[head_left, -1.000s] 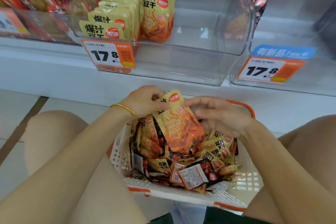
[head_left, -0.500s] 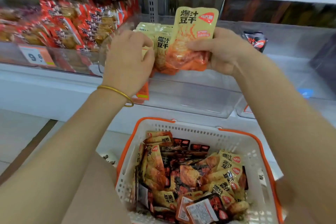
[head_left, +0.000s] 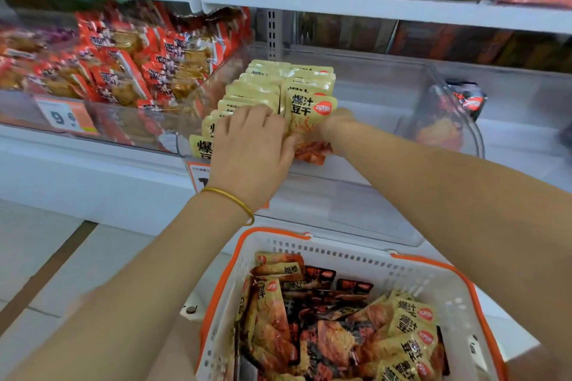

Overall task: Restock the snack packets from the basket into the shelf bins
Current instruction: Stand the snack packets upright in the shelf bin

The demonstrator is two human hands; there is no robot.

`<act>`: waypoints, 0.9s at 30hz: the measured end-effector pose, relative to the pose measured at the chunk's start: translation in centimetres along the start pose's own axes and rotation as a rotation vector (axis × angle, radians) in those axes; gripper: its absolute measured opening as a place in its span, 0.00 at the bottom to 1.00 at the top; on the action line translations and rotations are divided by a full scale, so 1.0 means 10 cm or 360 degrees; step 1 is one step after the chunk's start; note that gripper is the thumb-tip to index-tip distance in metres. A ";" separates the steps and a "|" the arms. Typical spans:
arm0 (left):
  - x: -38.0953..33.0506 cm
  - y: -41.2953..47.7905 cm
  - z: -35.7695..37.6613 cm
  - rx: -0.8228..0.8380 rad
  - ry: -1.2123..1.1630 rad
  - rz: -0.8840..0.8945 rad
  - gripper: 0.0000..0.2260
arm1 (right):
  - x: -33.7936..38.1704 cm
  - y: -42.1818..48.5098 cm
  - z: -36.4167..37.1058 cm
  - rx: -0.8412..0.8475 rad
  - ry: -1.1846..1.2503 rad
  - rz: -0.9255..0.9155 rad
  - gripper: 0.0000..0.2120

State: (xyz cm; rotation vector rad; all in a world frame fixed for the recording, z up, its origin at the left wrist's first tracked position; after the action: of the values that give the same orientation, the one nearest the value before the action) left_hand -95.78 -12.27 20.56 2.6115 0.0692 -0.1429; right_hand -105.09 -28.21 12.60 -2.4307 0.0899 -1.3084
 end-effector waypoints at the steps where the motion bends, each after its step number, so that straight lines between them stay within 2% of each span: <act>1: 0.01 0.00 0.01 0.0002 -0.0005 0.0001 0.22 | -0.01 0.06 0.00 0.0016 -0.0007 -0.0001 0.18; 4: 0.02 0.01 0.03 0.0016 -0.0019 0.0010 0.23 | -0.02 0.08 -0.02 -0.0002 -0.0035 -0.0006 0.13; 6: 0.01 0.02 0.03 0.0023 -0.0043 0.0011 0.23 | 0.00 0.01 -0.06 -0.0067 -0.0112 -0.0022 0.14; 9: 0.01 0.02 0.03 0.0019 -0.0046 0.0012 0.23 | 0.04 -0.04 0.00 -0.0042 -0.0138 -0.0044 0.21; 11: 0.00 0.02 0.04 0.0025 -0.0032 0.0013 0.23 | 0.08 -0.06 0.03 -0.0092 -0.0330 -0.0085 0.27; 13: 0.00 0.02 0.04 0.0020 -0.0024 0.0017 0.23 | 0.09 -0.10 0.09 -0.0098 -0.0529 -0.0127 0.24; 16: -0.01 0.01 0.03 -0.0006 -0.0020 0.0041 0.22 | 0.08 -0.13 0.20 0.0079 -0.0530 -0.0115 0.16; 23: -0.03 -0.03 0.05 -0.0010 -0.0011 0.0082 0.21 | 0.08 -0.15 0.15 0.0175 -0.0530 -0.0066 0.20; 25: -0.06 -0.06 0.02 -0.0041 -0.0016 0.0122 0.20 | 0.08 -0.20 0.05 0.0133 -0.0454 -0.0070 0.16; 27: -0.13 -0.11 -0.06 -0.0100 -0.0061 0.0170 0.17 | 0.15 -0.31 -0.15 -0.0052 -0.0373 -0.0196 0.11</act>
State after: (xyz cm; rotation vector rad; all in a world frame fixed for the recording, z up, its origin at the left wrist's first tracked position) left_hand -97.14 -11.06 20.65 2.5419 -0.0777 -0.1505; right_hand -105.83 -26.07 15.64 -2.6343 -0.1033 -1.0673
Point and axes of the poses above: each hand's wrist, its own y-axis towards the middle knuckle, its own z-axis out of the palm, x = y × z, the point moved 7 cm from there along y, towards the middle knuckle, and after that the axes turned 4 degrees about -y, right-handed, at the moved point
